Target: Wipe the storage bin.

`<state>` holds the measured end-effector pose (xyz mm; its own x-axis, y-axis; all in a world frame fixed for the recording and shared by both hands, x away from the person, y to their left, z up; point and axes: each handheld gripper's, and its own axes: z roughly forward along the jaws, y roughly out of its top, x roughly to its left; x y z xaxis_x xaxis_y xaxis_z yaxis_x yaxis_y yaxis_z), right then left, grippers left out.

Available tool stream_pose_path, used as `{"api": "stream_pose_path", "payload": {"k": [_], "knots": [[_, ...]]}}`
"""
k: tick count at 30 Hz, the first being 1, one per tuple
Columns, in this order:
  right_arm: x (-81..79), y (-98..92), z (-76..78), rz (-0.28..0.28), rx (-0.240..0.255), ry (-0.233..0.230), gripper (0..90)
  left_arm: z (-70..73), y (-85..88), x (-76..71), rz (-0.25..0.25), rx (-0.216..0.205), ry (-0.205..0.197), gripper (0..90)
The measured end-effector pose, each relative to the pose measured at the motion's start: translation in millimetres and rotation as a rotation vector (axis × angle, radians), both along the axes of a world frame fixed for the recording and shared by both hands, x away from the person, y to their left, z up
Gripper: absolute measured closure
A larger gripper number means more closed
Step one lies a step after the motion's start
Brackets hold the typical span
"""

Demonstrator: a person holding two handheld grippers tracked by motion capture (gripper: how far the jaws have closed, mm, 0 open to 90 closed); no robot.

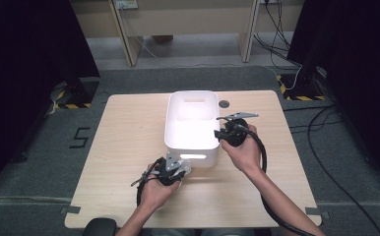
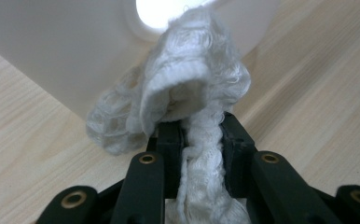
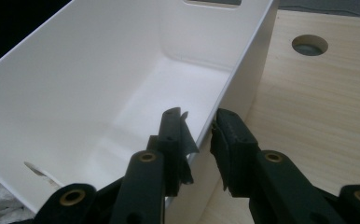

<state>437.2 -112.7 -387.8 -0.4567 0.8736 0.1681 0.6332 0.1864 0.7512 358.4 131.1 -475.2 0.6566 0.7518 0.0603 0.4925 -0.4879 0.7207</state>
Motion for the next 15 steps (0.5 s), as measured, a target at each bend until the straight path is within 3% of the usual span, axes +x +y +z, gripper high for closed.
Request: {"api": "stream_pose_path", "payload": {"k": [15], "knots": [[-0.6, 2.7, -0.1, -0.014, -0.009, -0.010, 72.9, 26.1, 1.8, -7.8, 0.015, -0.028, -0.051, 73.2]]}}
